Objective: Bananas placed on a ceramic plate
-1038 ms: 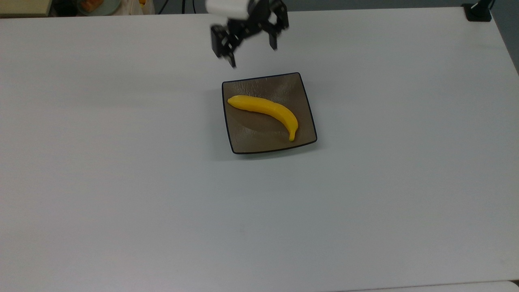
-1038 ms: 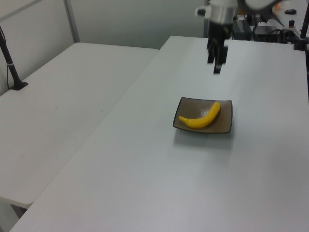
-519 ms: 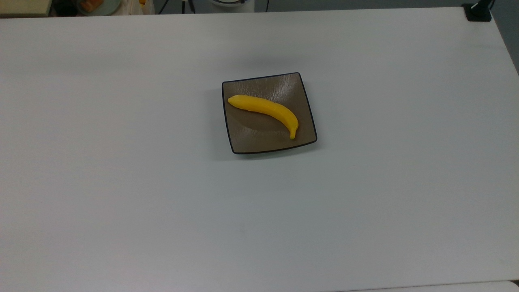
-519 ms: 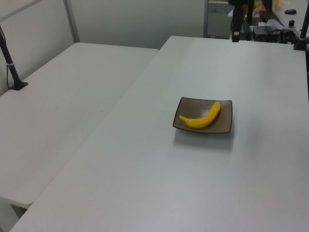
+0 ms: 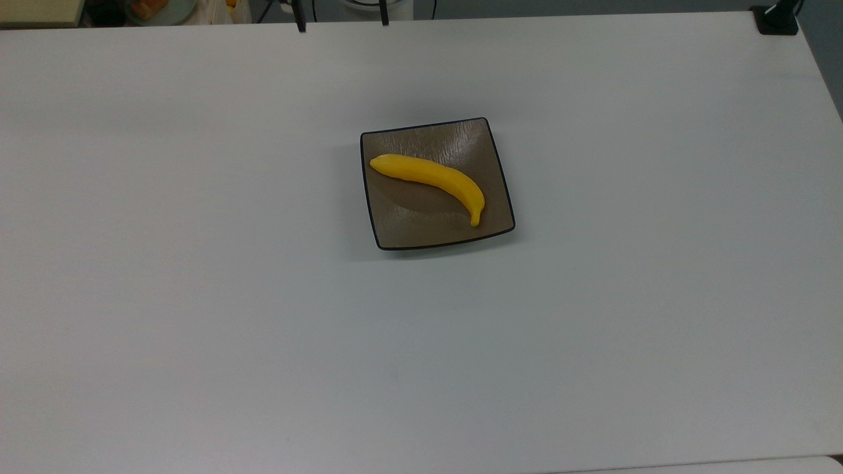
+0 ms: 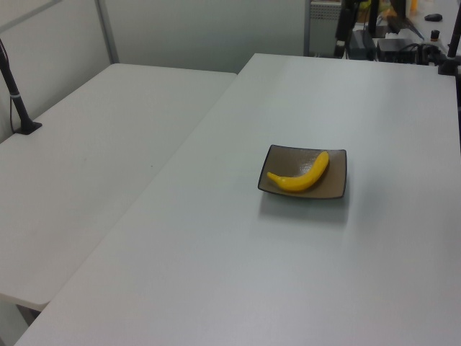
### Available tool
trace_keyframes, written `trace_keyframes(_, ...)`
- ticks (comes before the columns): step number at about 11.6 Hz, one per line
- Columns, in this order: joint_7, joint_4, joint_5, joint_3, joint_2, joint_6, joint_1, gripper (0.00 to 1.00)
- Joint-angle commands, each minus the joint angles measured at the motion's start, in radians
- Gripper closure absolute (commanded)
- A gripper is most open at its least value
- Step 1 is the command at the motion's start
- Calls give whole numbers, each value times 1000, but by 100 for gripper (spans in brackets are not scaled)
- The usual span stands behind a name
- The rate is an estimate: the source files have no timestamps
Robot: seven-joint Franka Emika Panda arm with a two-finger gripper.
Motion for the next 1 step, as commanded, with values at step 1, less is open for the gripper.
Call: trace_keyframes(1,25,-48,-6,-10,-14,64,26,0)
